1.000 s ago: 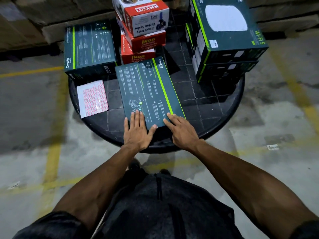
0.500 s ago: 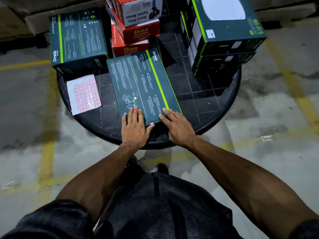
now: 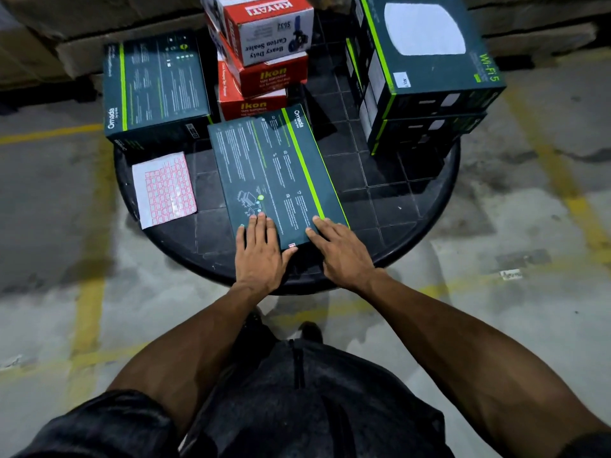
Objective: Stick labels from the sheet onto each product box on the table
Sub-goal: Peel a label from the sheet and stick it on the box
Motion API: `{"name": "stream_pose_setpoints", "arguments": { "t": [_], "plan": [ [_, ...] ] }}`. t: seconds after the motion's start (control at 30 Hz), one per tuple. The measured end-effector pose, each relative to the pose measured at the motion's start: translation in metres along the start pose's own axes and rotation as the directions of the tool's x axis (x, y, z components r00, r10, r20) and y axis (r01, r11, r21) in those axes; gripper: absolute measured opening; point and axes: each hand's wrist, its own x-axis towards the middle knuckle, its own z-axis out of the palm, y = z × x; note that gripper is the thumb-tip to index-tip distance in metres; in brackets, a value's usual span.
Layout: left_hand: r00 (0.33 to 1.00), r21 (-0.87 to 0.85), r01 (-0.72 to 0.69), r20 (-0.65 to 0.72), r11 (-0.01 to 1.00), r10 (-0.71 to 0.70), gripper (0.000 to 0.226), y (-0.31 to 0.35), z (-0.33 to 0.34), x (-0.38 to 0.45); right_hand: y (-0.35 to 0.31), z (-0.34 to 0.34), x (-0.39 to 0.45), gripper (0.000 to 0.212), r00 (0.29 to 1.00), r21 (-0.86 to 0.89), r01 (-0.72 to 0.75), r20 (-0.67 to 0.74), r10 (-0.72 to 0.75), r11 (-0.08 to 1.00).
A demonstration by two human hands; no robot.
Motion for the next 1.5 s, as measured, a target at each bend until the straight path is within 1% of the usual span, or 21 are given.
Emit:
{"name": "stream_pose_setpoints", "arguments": {
  "t": [0.07,0.13,0.2,0.27,0.37,0.43,0.5,0.53,0.6,0.67,0.73,0.77,0.87,0.97,1.07,1.13,1.2,1.3,1.4,1.5],
  "plan": [
    [1.0,0.009,0.0,-0.003,1.0,0.0,0.079,0.0,0.001,0.002,-0.001,-0.002,0.0,0.069,1.0,0.008,-0.006,0.005,0.006,1.0],
    [1.0,0.0,0.005,0.027,1.0,-0.005,0.08,0.0,-0.002,0.002,-0.001,-0.004,0.001,0.069,1.0,0.009,-0.011,0.019,0.011,1.0],
    [0.997,-0.001,-0.015,0.082,1.0,0.015,0.081,-0.002,-0.005,0.002,-0.002,-0.006,0.001,0.07,0.999,0.008,-0.017,0.033,0.017,1.0],
    [0.996,-0.022,-0.044,0.076,0.999,0.046,0.08,-0.008,-0.009,0.002,-0.003,-0.007,-0.001,0.07,0.999,0.025,-0.03,0.033,0.029,0.999],
    [0.995,-0.138,-0.062,0.066,0.988,0.071,0.073,-0.021,-0.019,0.001,-0.006,-0.009,-0.001,0.065,0.999,0.069,-0.043,0.013,0.042,0.997],
    [0.998,-0.272,0.01,0.059,0.962,0.006,0.065,-0.03,-0.027,0.003,-0.008,-0.015,0.003,0.052,0.998,0.12,-0.067,-0.008,0.069,0.99],
    [0.99,-0.408,0.139,0.072,0.902,-0.12,0.06,-0.037,-0.037,0.01,-0.006,-0.025,0.014,0.043,0.99,0.19,-0.127,-0.039,0.137,0.974],
    [0.979,-0.461,0.203,0.091,0.864,-0.181,0.058,-0.04,-0.043,0.014,-0.004,-0.03,0.02,0.042,0.978,0.236,-0.176,-0.066,0.196,0.956],
    [0.954,-0.559,0.299,0.148,0.773,-0.262,0.058,-0.045,-0.054,0.025,0.001,-0.042,0.037,0.046,0.941,0.33,-0.294,-0.067,0.333,0.897],
    [0.933,-0.66,0.356,0.206,0.661,-0.296,0.063,-0.049,-0.064,0.039,0.007,-0.053,0.057,0.057,0.906,0.385,-0.397,0.018,0.423,0.833],
    [0.908,-0.737,0.408,0.271,0.538,-0.319,0.068,-0.054,-0.067,0.058,0.013,-0.061,0.078,0.068,0.88,0.404,-0.466,0.117,0.46,0.787],
    [0.9,-0.759,0.424,0.292,0.494,-0.323,0.072,-0.056,-0.068,0.068,0.016,-0.063,0.089,0.074,0.868,0.407,-0.492,0.156,0.472,0.77],
    [0.879,-0.781,0.461,0.338,0.421,-0.336,0.08,-0.063,-0.067,0.098,0.023,-0.064,0.12,0.085,0.837,0.406,-0.547,0.242,0.491,0.733],
    [0.872,-0.788,0.47,0.345,0.397,-0.347,0.092,-0.064,-0.062,0.112,0.025,-0.062,0.145,0.091,0.823,0.382,-0.568,0.298,0.484,0.729],
    [0.871,-0.822,0.453,0.325,0.344,-0.369,0.101,-0.064,-0.051,0.113,0.022,-0.059,0.154,0.092,0.804,0.348,-0.593,0.315,0.505,0.726],
    [0.842,-0.829,0.487,0.362,0.275,-0.4,0.104,-0.063,-0.043,0.11,0.019,-0.055,0.151,0.09,0.791,0.333,-0.61,0.305,0.531,0.719],
    [0.801,-0.81,0.544,0.422,0.221,-0.426,0.099,-0.06,-0.037,0.105,0.016,-0.048,0.145,0.088,0.783,0.324,-0.622,0.276,0.557,0.713],
    [0.758,-0.779,0.598,0.473,0.19,-0.449,0.084,-0.057,-0.036,0.1,0.015,-0.044,0.136,0.086,0.773,0.355,-0.635,0.267,0.576,0.687],
    [0.772,-0.788,0.585,0.467,0.193,-0.43,0.066,-0.057,-0.04,0.092,0.018,-0.049,0.126,0.085,0.772,0.388,-0.634,0.28,0.57,0.669],
    [0.807,-0.827,0.527,0.415,0.194,-0.421,0.053,-0.053,-0.051,0.073,0.02,-0.06,0.113,0.083,0.788,0.378,-0.615,0.265,0.555,0.693]
  ]
}}
